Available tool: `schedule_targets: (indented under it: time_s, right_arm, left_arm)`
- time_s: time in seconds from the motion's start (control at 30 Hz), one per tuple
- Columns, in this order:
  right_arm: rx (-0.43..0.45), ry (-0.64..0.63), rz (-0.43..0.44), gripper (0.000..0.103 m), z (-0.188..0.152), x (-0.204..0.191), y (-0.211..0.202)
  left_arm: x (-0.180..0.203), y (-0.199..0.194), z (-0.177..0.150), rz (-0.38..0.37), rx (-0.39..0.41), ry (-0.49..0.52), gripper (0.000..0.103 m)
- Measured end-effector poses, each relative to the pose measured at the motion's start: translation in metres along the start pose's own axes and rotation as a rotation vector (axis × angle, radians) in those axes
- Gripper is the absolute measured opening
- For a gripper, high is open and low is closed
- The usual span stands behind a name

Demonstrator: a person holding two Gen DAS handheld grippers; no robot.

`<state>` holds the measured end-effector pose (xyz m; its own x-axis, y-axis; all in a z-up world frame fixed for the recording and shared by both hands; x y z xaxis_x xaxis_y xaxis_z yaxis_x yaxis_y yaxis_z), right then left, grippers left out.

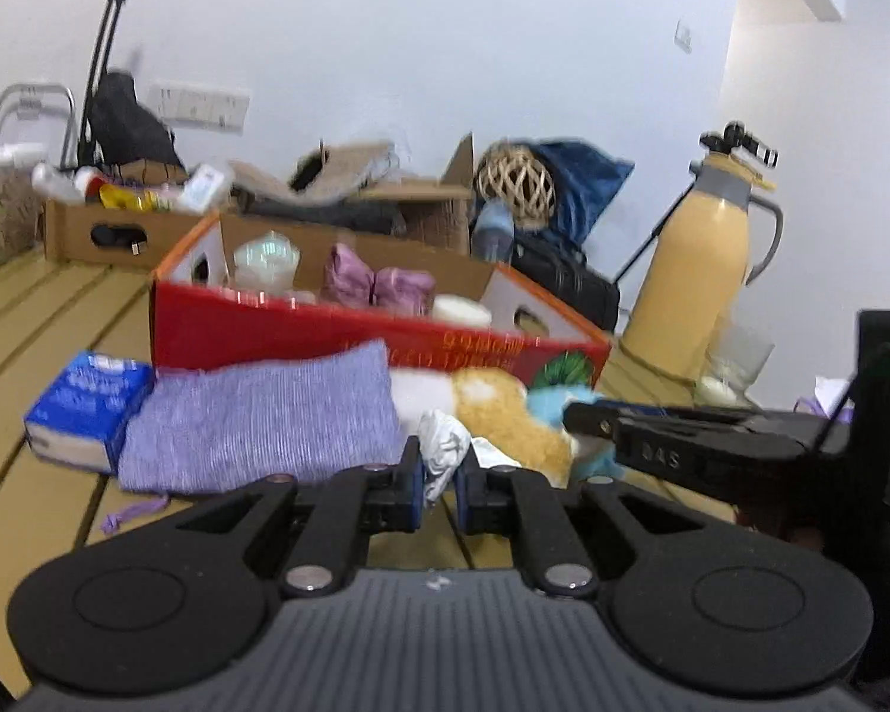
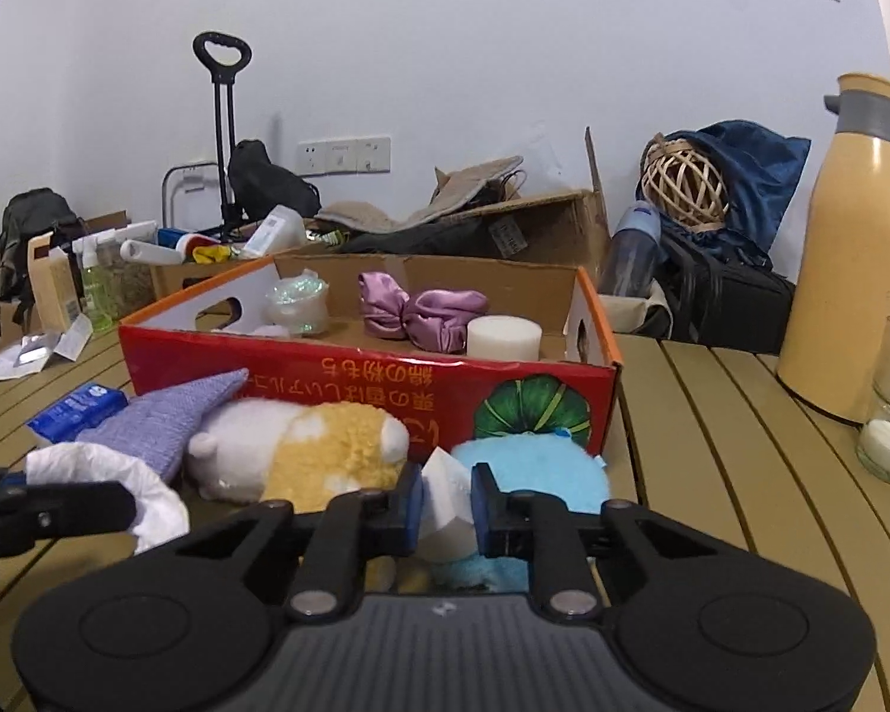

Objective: Organize soft objects
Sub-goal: 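Carry the cloth and the foam wedge with both tools over the box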

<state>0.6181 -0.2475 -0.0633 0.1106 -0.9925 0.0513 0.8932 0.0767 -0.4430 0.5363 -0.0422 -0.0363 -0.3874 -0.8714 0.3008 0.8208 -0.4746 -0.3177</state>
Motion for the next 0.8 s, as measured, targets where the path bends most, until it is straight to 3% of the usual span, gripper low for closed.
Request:
schedule_targets:
  time_s: [0.13, 0.3, 0.43, 0.57, 0.8]
  right_arm:
    - [0.045, 0.017, -0.002, 0.011, 0.003, 0.0, -0.031]
    - [0.082, 0.047, 0.063, 0.008, -0.011, -0.002, -0.099]
    - [0.049, 0.069, 0.054, 0.008, -0.032, -0.002, -0.131]
    - [0.061, 0.11, 0.097, 0.008, -0.043, -0.001, -0.169]
    - [0.093, 0.117, 0.134, 0.008, -0.046, -0.008, -0.208]
  left_arm:
    - [0.017, -0.023, 0.006, 0.039, 0.041, 0.044, 0.011]
    - [0.045, -0.079, 0.001, 0.023, 0.098, 0.06, 0.011]
    - [0.059, -0.116, -0.004, 0.038, 0.11, 0.049, 0.011]
    - [0.071, -0.151, -0.007, 0.049, 0.141, 0.059, 0.011]
    - [0.075, -0.167, -0.006, 0.052, 0.143, 0.058, 0.011]
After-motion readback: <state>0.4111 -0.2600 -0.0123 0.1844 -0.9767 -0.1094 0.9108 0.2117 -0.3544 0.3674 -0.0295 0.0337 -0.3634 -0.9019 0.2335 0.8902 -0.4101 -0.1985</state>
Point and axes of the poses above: each gripper's, at about its wrist camera, not at the fingertips, and y roughly the way its jaws point, x to its right, z to its top, the point moved 3 cm from there along y, roughly the way its jaws point, and after that the axes turned 10 degrees about -z, right-handed, at the moved point
